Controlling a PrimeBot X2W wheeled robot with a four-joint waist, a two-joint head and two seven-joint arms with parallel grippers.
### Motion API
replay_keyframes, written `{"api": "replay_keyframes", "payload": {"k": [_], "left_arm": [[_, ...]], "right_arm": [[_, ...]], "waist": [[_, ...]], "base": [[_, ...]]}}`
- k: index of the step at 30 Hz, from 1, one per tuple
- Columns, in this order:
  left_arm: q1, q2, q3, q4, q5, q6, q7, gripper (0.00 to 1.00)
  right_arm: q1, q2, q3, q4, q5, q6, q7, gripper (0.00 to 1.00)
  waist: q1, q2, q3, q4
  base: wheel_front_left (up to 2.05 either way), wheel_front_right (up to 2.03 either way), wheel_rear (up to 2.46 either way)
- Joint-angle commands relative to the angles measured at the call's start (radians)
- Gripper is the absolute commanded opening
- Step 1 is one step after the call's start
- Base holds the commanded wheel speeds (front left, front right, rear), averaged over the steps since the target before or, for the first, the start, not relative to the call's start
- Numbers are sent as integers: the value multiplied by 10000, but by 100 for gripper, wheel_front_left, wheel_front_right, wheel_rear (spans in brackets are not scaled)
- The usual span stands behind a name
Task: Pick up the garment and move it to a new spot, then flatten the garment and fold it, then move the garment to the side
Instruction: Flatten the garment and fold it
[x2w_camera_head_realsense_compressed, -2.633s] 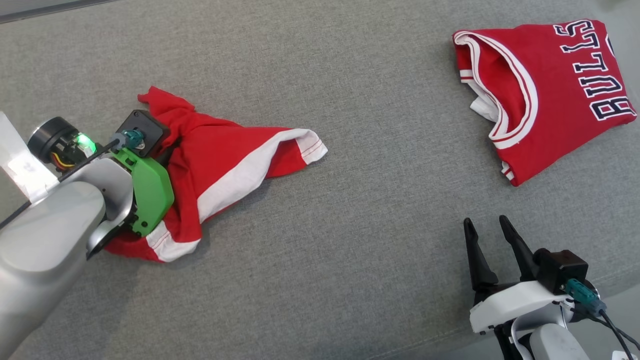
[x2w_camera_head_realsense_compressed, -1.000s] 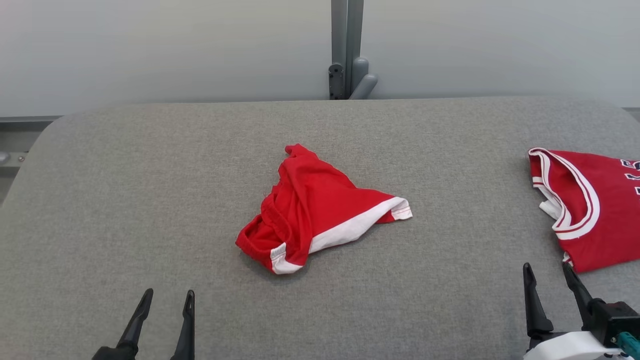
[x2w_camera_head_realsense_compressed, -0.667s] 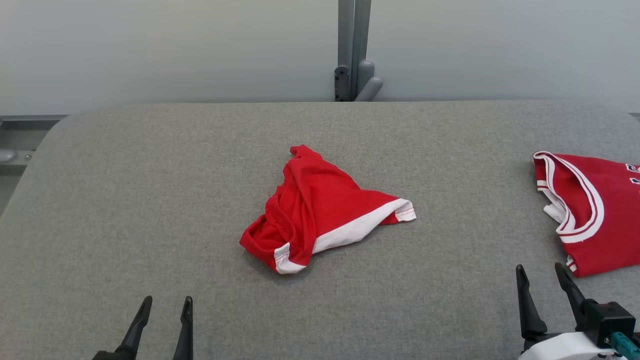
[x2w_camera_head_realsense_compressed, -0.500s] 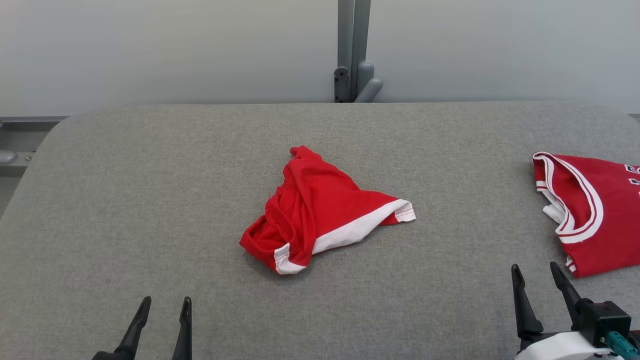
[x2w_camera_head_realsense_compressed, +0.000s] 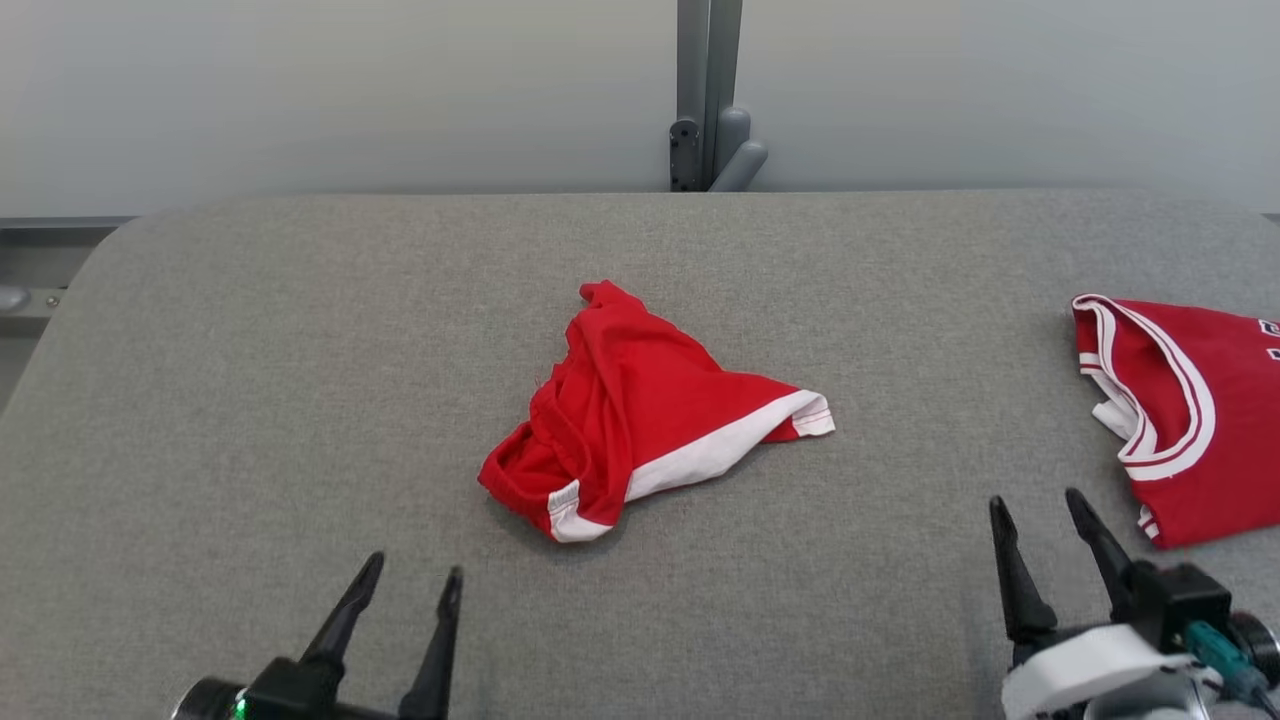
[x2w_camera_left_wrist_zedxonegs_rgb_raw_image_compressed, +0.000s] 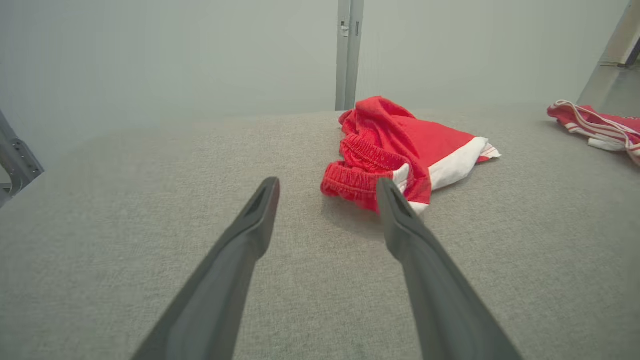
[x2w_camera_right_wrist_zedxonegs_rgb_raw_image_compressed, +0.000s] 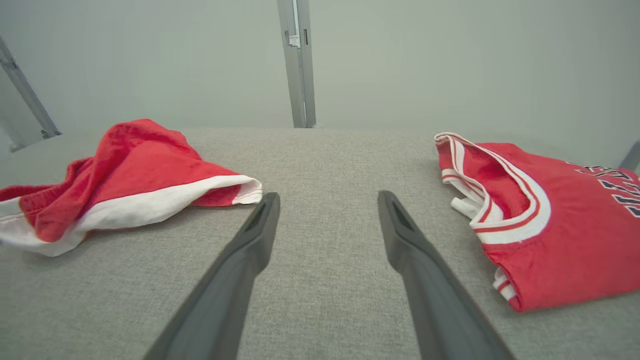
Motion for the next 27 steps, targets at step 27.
{"api": "replay_keyframes", "payload": {"k": [27], "left_arm": [[-6450,2926,-6459,1578,-2175,-24,2606,100]], "right_arm": [[-6969,-1420,5484,5884,1728,-17,1023,100]], "waist": [[1,110,2601,202]], "base": [[0,0,0]]}}
